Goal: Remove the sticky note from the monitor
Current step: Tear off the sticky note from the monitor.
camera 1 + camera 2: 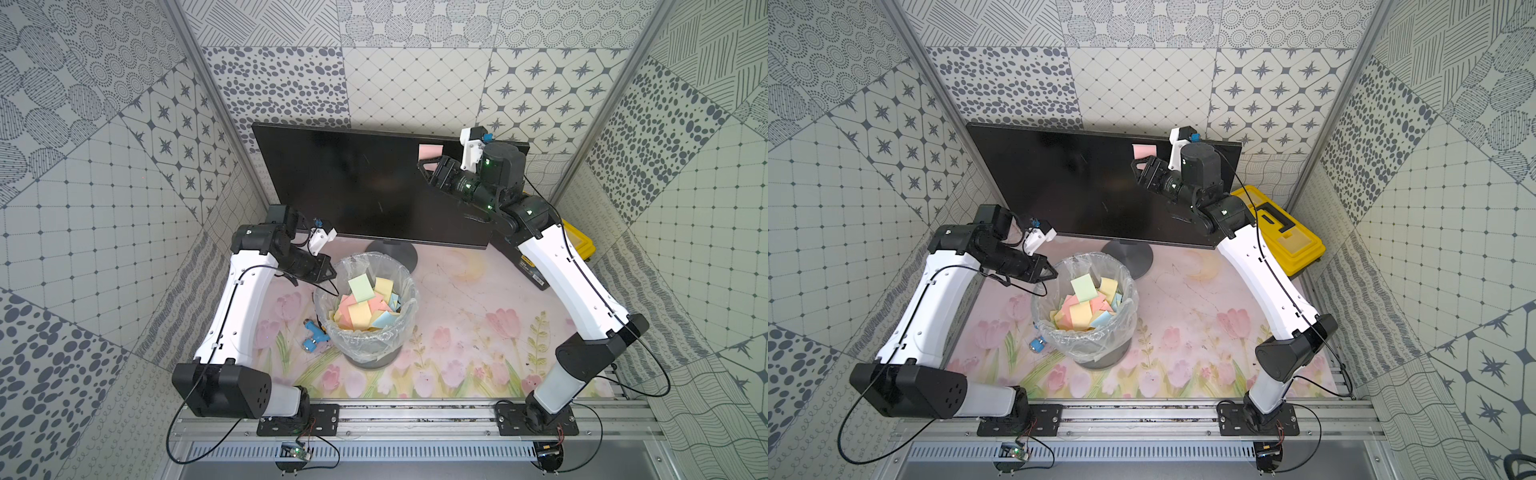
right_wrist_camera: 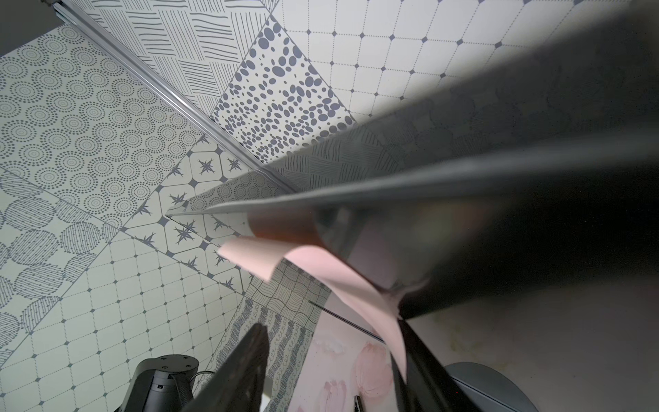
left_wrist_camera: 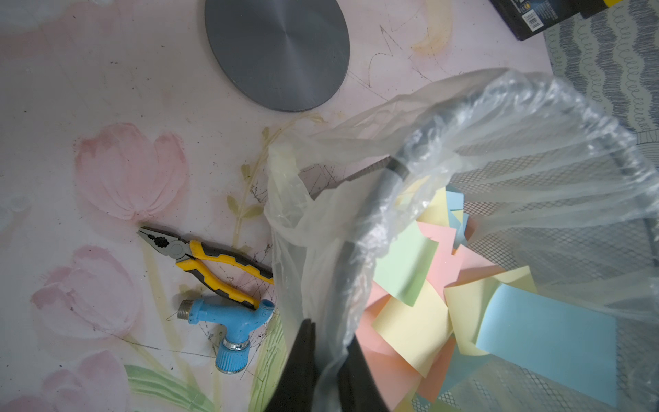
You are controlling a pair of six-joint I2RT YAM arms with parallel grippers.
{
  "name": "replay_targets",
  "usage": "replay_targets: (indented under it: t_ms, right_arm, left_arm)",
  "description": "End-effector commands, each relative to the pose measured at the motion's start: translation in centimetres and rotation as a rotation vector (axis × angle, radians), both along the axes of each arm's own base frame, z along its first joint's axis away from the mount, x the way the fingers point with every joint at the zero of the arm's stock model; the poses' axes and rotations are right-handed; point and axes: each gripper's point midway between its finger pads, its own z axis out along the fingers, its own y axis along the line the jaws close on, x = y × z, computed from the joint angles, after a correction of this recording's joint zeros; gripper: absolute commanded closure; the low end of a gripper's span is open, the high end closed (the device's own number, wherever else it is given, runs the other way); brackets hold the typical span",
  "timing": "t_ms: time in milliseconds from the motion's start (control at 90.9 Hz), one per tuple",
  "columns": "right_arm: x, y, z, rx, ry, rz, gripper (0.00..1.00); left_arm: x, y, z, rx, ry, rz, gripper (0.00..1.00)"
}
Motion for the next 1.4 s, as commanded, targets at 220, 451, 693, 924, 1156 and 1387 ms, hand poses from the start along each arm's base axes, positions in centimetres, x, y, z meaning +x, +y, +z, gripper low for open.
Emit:
replay_targets:
  t_ms: [220, 451, 693, 924, 1156, 1387]
  right_arm:
    - [-0.7, -0.7, 1.9, 0.04, -0.064, -0.009, 0.62]
    - [-0.8, -0.9, 2.3, 0.047, -0.073, -0.014, 0.78]
    - [-1.3, -0.7, 2.9, 0.057, -0.083, -0.005, 1.0]
    - [-2.1, -0.2, 3.4, 0.063, -0.093, 0.018, 1.0]
    - [-4.5, 2.2, 3.2, 0.047, -0.097, 0.112, 1.0]
    - [-9.0, 5.8, 2.1, -0.041, -0.105, 0.278, 1.0]
  left_arm:
    - [1.0, -1.0, 1.7, -0.067, -0.073, -0.015, 1.0]
    - [1.0, -1.0, 1.7, -0.067, -0.075, -0.015, 1.0]
    - [1.0, -1.0, 1.7, -0.067, -0.074, -0.015, 1.0]
    - [1.0, -1.0, 1.6, -0.069, -0.068, -0.015, 1.0]
    - [1.1, -1.0, 1.6, -0.068, -0.069, -0.014, 1.0]
    - [1.1, -0.9, 1.6, -0.063, -0.069, -0.013, 1.0]
